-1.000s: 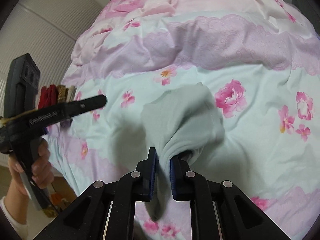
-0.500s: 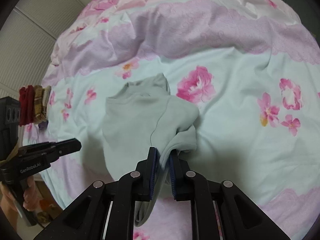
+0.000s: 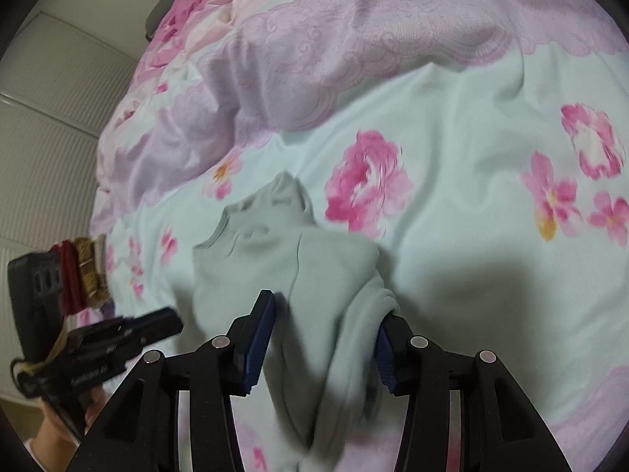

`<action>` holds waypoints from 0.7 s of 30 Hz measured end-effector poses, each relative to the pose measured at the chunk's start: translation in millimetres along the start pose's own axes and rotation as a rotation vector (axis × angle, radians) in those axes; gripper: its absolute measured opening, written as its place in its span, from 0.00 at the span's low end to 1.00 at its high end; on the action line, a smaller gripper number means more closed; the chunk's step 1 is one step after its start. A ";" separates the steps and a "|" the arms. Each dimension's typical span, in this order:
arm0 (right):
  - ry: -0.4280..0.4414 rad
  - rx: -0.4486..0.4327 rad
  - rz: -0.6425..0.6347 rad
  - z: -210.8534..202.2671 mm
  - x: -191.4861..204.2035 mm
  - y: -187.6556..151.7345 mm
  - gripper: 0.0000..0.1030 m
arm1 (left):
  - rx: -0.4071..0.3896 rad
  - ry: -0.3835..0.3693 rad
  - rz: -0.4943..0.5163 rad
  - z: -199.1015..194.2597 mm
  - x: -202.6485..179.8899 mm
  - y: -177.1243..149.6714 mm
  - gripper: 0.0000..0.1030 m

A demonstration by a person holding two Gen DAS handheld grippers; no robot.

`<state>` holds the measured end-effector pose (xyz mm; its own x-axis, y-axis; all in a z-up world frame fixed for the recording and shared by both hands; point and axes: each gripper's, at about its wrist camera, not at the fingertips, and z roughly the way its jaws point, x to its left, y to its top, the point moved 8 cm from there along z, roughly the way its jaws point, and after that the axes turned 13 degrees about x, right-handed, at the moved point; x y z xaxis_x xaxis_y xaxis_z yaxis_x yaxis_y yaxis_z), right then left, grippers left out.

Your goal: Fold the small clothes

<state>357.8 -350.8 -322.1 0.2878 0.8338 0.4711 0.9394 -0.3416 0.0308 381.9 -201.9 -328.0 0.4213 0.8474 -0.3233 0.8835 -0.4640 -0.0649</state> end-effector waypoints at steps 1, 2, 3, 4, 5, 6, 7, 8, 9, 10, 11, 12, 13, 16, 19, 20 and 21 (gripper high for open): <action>-0.006 0.006 -0.002 3.9 2.0 4.1 0.44 | 0.002 -0.003 -0.007 2.0 3.2 1.4 0.20; -0.020 0.011 -0.003 6.2 3.7 7.4 0.40 | 0.002 -0.008 -0.016 3.1 6.4 2.7 0.21; -0.027 0.001 -0.020 5.1 9.2 11.1 0.26 | 0.000 -0.016 -0.031 3.7 10.9 4.1 0.20; -0.034 -0.006 -0.049 2.5 16.2 12.9 0.17 | -0.002 -0.021 -0.042 3.6 13.9 4.7 0.20; -0.049 -0.010 -0.082 -1.5 24.8 13.9 0.17 | -0.009 -0.030 -0.059 2.8 18.9 5.3 0.21; -0.045 -0.026 -0.124 -8.4 37.3 14.5 0.16 | -0.015 -0.040 -0.075 1.4 24.5 5.4 0.21; -0.029 -0.039 -0.163 -14.4 49.6 14.6 0.14 | -0.018 -0.048 -0.084 0.7 28.4 5.1 0.21; -0.013 -0.040 -0.198 -18.3 61.7 14.3 0.14 | -0.018 -0.055 -0.089 0.0 31.8 5.1 0.21; 0.004 -0.035 -0.239 -21.3 74.6 14.0 0.13 | -0.016 -0.063 -0.092 -0.3 35.1 5.3 0.28; 0.017 -0.030 -0.271 -23.6 85.0 14.1 0.13 | -0.016 -0.078 -0.094 -0.7 37.6 6.0 0.39; 0.030 -0.029 -0.297 -26.0 94.3 14.8 0.13 | -0.021 -0.090 -0.094 -1.7 39.8 7.5 0.45; 0.047 -0.030 -0.325 -29.3 103.9 17.0 0.12 | -0.031 -0.095 -0.094 -3.2 40.9 9.1 0.52; 0.057 -0.032 -0.337 -32.5 108.6 19.4 0.12 | -0.045 -0.103 -0.090 -5.4 41.8 12.1 0.55; 0.122 -0.048 -0.338 -47.9 120.3 32.4 0.12 | -0.050 -0.079 -0.061 -7.0 39.7 21.2 0.56; 0.001 -0.056 -0.344 -49.0 107.7 43.0 0.14 | -0.056 -0.018 0.017 -10.5 29.9 30.1 0.56; -0.029 -0.042 -0.319 -46.9 96.6 43.6 0.15 | -0.057 0.011 0.057 -11.4 24.8 32.4 0.56; -0.029 -0.025 -0.288 -45.8 86.6 41.8 0.22 | -0.060 0.039 0.095 -12.6 20.3 33.6 0.56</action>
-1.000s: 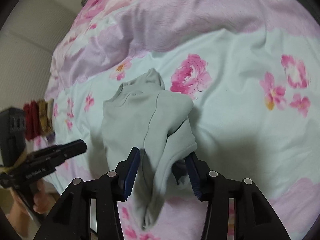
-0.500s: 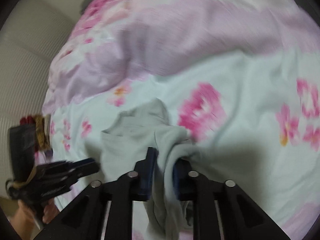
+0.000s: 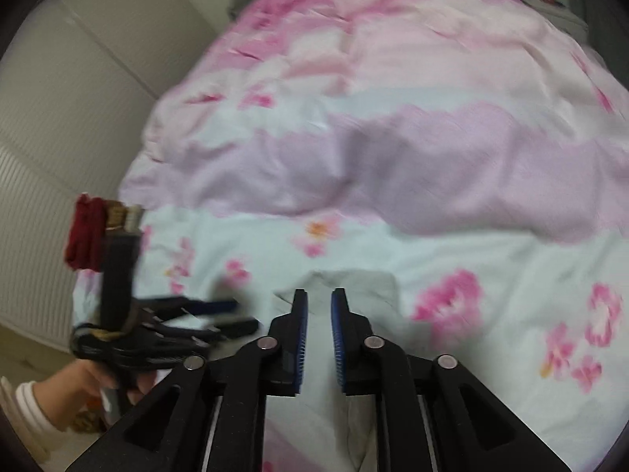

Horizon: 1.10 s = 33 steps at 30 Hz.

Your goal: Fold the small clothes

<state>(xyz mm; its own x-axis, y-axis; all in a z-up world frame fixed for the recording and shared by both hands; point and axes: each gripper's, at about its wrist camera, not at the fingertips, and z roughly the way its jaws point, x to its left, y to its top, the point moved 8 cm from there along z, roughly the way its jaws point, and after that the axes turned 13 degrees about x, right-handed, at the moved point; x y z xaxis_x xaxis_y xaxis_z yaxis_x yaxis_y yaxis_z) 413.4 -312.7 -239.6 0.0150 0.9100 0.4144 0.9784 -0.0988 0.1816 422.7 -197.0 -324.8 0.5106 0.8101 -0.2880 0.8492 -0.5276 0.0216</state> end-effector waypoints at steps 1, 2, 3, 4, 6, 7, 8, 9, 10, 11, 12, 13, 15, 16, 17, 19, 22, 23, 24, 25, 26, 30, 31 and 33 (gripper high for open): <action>0.004 0.019 0.040 1.9 -9.2 -6.1 0.38 | -0.005 0.025 0.046 -1.5 -6.0 3.0 0.56; 0.005 0.028 0.071 2.9 -17.0 -12.0 0.46 | -0.005 0.035 0.099 -2.6 -13.7 5.9 0.56; 0.001 0.028 0.111 3.5 -26.3 -20.6 0.54 | 0.002 0.036 0.150 -2.9 -21.1 8.3 0.56; -0.005 0.022 0.141 3.0 -34.0 -28.6 0.54 | 0.014 0.042 0.217 -2.4 -29.1 12.8 0.56; -0.013 0.036 0.201 5.6 -47.5 -44.8 0.54 | 0.042 0.060 0.361 0.2 -47.0 24.8 0.56; -0.011 0.044 0.228 6.9 -51.9 -52.0 0.54 | 0.060 0.059 0.417 3.1 -55.3 30.5 0.56; -0.002 0.045 0.260 7.7 -56.3 -61.4 0.54 | 0.083 0.051 0.466 6.6 -62.8 35.6 0.56; 0.000 0.046 0.281 8.3 -59.0 -68.7 0.56 | 0.116 0.033 0.529 12.3 -71.9 42.4 0.56; -0.001 0.048 0.305 9.9 -61.7 -77.4 0.62 | 0.139 0.021 0.565 17.4 -78.2 46.7 0.56; -0.002 0.049 0.321 11.9 -63.3 -84.2 0.67 | 0.167 0.007 0.589 23.5 -82.6 50.8 0.56; -0.008 0.053 0.332 13.8 -64.4 -89.0 0.70 | 0.202 -0.013 0.607 30.2 -86.9 54.4 0.56; -0.014 0.058 0.346 15.9 -66.0 -95.0 0.70 | 0.253 -0.039 0.620 40.2 -89.6 58.1 0.56; 0.010 0.059 0.370 20.0 -66.3 -100.8 0.70 | 0.312 -0.057 0.628 53.1 -90.1 60.8 0.56; 0.030 0.069 0.383 24.0 -66.6 -103.1 0.70 | 0.349 -0.054 0.629 62.3 -89.1 61.1 0.56; 0.052 0.080 0.392 27.9 -66.6 -104.2 0.70 | 0.375 -0.059 0.628 68.1 -88.2 61.2 0.56; 0.084 0.091 0.403 35.5 -66.7 -103.4 0.70 | 0.410 -0.071 0.618 74.5 -87.2 59.8 0.56; 0.107 0.109 0.426 47.2 -69.8 -101.2 0.70 | 0.424 -0.084 0.628 73.6 -88.3 57.7 0.44; 0.117 0.109 0.436 50.1 -72.0 -100.3 0.70 | 0.432 -0.092 0.624 72.1 -87.5 57.6 0.39; 0.124 0.111 0.445 52.1 -72.6 -99.3 0.70 | 0.447 -0.110 0.618 70.7 -86.4 56.1 0.32; 0.136 0.109 0.450 53.1 -73.5 -98.0 0.70 | 0.456 -0.117 0.617 68.9 -83.8 56.2 0.31; 0.140 0.100 0.445 52.4 -73.4 -96.8 0.70 | 0.458 -0.117 0.621 66.9 -82.0 56.0 0.31; 0.108 0.095 0.388 50.7 -69.4 -85.4 0.70 | 0.407 -0.066 0.639 58.5 -77.8 66.9 0.43; 0.111 0.096 0.384 50.0 -67.8 -83.6 0.70 | 0.398 -0.057 0.648 57.3 -77.8 69.8 0.59; 0.119 0.095 0.387 49.1 -66.1 -83.6 0.70 | 0.409 -0.063 0.684 58.1 -83.2 68.2 0.63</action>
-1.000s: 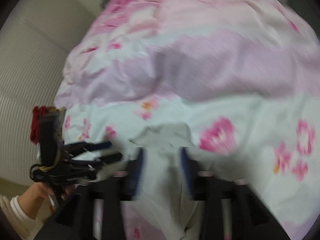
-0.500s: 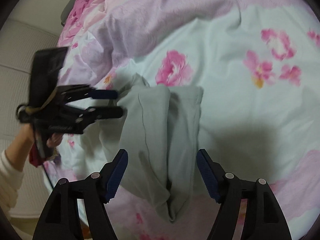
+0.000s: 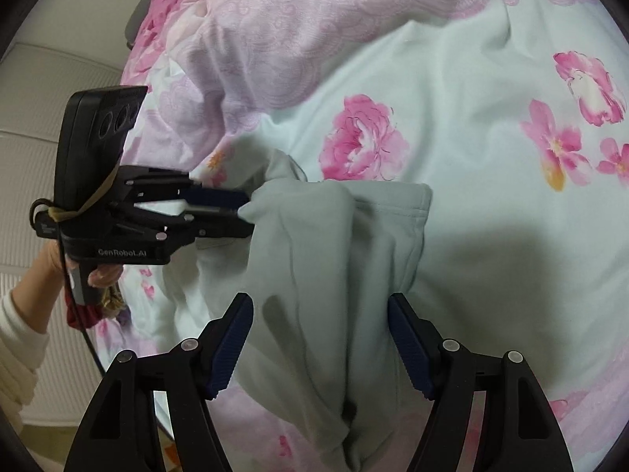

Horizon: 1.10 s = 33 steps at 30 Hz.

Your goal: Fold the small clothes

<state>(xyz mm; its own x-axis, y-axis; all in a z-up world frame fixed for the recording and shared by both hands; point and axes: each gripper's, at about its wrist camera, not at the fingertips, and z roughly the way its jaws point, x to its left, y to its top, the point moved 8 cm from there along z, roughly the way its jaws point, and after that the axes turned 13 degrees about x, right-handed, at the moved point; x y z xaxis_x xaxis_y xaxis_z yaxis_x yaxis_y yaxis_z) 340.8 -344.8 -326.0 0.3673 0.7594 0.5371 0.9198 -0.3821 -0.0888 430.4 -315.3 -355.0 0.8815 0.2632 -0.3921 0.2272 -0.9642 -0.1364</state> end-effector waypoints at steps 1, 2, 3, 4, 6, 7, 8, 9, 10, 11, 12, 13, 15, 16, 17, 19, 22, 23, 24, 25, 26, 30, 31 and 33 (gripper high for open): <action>-0.001 0.003 0.006 0.6 -0.9 -1.1 0.70 | 0.017 -0.001 0.019 3.7 -2.9 2.5 0.63; -0.006 0.006 0.015 1.4 -3.1 -2.6 0.70 | 0.028 0.002 0.032 7.2 -5.6 4.4 0.63; -0.013 0.007 0.021 2.1 -5.8 -3.4 0.70 | 0.037 0.008 0.042 11.4 -7.6 6.5 0.63; -0.023 0.007 0.027 3.4 -7.6 -3.8 0.70 | 0.053 0.024 0.049 17.8 -8.6 8.8 0.63; -0.052 0.019 0.041 5.8 -13.1 -6.2 0.70 | 0.058 0.032 0.047 23.6 -11.4 12.7 0.60; -0.062 0.026 0.054 5.8 -17.1 -8.6 0.70 | 0.049 0.031 0.050 21.8 -13.9 13.1 0.54; -0.060 0.023 0.066 5.0 -20.1 -10.9 0.70 | 0.039 0.028 0.056 18.9 -16.3 13.0 0.50; -0.061 0.021 0.080 3.9 -24.3 -13.6 0.70 | 0.026 0.023 0.067 15.2 -19.4 12.6 0.43; -0.065 0.021 0.094 3.4 -28.8 -15.8 0.70 | 0.017 0.019 0.079 11.6 -22.1 11.5 0.37; -0.049 0.023 0.106 3.9 -31.4 -16.8 0.70 | 0.020 0.014 0.082 10.8 -22.8 10.6 0.36; -0.028 0.027 0.118 5.5 -32.9 -16.6 0.70 | 0.029 0.006 0.077 11.6 -22.9 10.0 0.34; -0.005 0.033 0.132 7.4 -33.6 -15.5 0.70 | 0.044 -0.013 0.060 13.8 -21.3 9.9 0.34; 0.024 0.027 0.122 10.7 -28.1 -7.7 0.70 | 0.057 -0.028 0.031 18.1 -16.8 9.4 0.34; 0.013 0.023 0.109 11.1 -25.7 -4.2 0.68 | 0.058 -0.030 0.012 20.4 -13.8 9.9 0.34; -0.015 0.011 0.085 9.8 -21.6 0.7 0.66 | 0.052 -0.039 -0.015 21.5 -9.5 10.9 0.34; -0.042 -0.027 0.025 4.3 -9.1 6.8 0.43 | 0.043 -0.072 -0.065 23.9 -4.2 9.8 0.34; -0.105 -0.037 -0.053 0.9 4.4 10.5 0.28 | 0.040 -0.079 -0.073 22.4 -8.4 4.6 0.22; -0.119 -0.041 -0.076 -0.1 8.4 10.6 0.25 | 0.037 -0.080 -0.063 18.6 -11.7 1.6 0.22; -0.118 -0.042 -0.086 -1.3 9.9 10.2 0.23 | 0.026 -0.072 -0.052 11.4 -15.4 -3.2 0.20; -0.115 -0.044 -0.087 -3.5 12.0 9.3 0.22 | 0.019 -0.070 -0.049 5.9 -17.0 -6.7 0.19; -0.106 -0.054 -0.084 -8.2 14.7 7.5 0.22 | 0.003 -0.079 -0.053 -4.1 -17.9 -12.9 0.19; -0.081 -0.075 -0.120 -24.2 33.0 2.1 0.20 | -0.061 -0.109 -0.107 -35.7 -14.1 -36.4 0.19; -0.081 -0.081 -0.141 -28.3 39.9 1.6 0.20 | -0.073 -0.115 -0.126 -43.6 -11.2 -43.6 0.19; -0.112 -0.077 -0.181 -31.5 50.5 4.8 0.20 | -0.071 -0.094 -0.146 -49.3 -4.6 -51.5 0.19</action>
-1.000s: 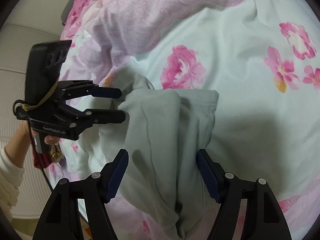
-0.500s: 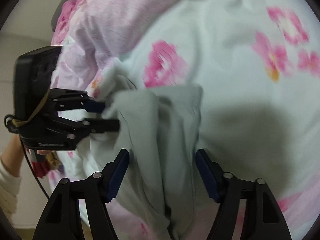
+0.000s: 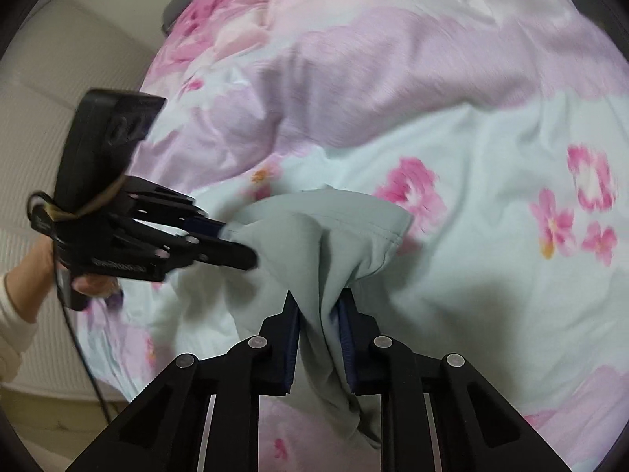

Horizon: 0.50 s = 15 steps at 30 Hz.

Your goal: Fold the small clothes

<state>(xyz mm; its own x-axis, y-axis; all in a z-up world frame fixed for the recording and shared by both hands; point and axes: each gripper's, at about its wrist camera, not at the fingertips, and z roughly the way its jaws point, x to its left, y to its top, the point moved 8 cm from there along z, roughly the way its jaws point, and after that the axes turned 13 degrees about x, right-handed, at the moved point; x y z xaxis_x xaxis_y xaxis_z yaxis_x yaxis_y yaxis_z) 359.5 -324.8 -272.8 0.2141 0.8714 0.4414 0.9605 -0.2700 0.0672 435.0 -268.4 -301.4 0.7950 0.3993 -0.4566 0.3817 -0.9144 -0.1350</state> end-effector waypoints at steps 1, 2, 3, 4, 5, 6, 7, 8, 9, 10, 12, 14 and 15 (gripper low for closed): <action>-0.003 -0.005 -0.018 -0.3 4.6 2.9 0.20 | 0.011 0.028 -0.016 0.9 8.5 -3.6 0.19; 0.002 -0.003 -0.033 2.1 8.9 8.6 0.20 | 0.022 0.045 -0.029 4.8 11.9 -3.3 0.19; -0.003 0.011 -0.040 8.0 9.6 13.5 0.20 | 0.041 0.066 -0.056 10.0 22.1 -2.6 0.19; -0.010 0.031 -0.047 16.5 10.0 20.5 0.20 | 0.053 0.075 -0.074 16.0 26.0 -2.9 0.19; -0.008 0.038 -0.053 21.3 8.8 24.1 0.20 | 0.069 0.085 -0.100 22.8 35.8 1.0 0.19; -0.002 0.061 -0.055 33.8 6.7 31.4 0.20 | 0.078 0.093 -0.119 28.2 42.5 4.3 0.19; -0.015 0.086 -0.045 43.3 3.7 37.3 0.20 | 0.084 0.104 -0.140 34.7 49.1 8.4 0.19; -0.025 0.097 -0.036 50.3 0.9 42.7 0.21 | 0.086 0.112 -0.147 36.9 52.3 10.4 0.20; -0.039 0.105 -0.026 55.0 -2.8 44.7 0.24 | 0.081 0.127 -0.154 37.8 54.2 12.7 0.21; -0.069 0.134 -0.008 60.4 -8.8 44.7 0.30 | 0.062 0.144 -0.161 35.2 54.3 14.6 0.26; -0.107 0.158 0.013 61.7 -18.3 39.6 0.45 | -0.003 0.182 -0.177 21.4 55.4 13.1 0.40; -0.155 0.129 0.010 51.0 -26.9 35.1 0.52 | -0.091 0.255 -0.203 -1.4 60.1 2.8 0.58; -0.164 0.108 0.008 43.5 -29.7 33.1 0.56 | -0.126 0.300 -0.220 -12.8 63.4 -4.1 0.61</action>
<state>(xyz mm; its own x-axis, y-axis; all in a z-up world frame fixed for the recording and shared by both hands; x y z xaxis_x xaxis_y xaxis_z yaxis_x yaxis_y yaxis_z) 392.6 -341.8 -322.6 0.2390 0.9269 0.2894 0.9704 -0.2389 -0.0361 489.9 -238.4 -318.5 0.7831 0.6039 -0.1487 0.5986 -0.7967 -0.0832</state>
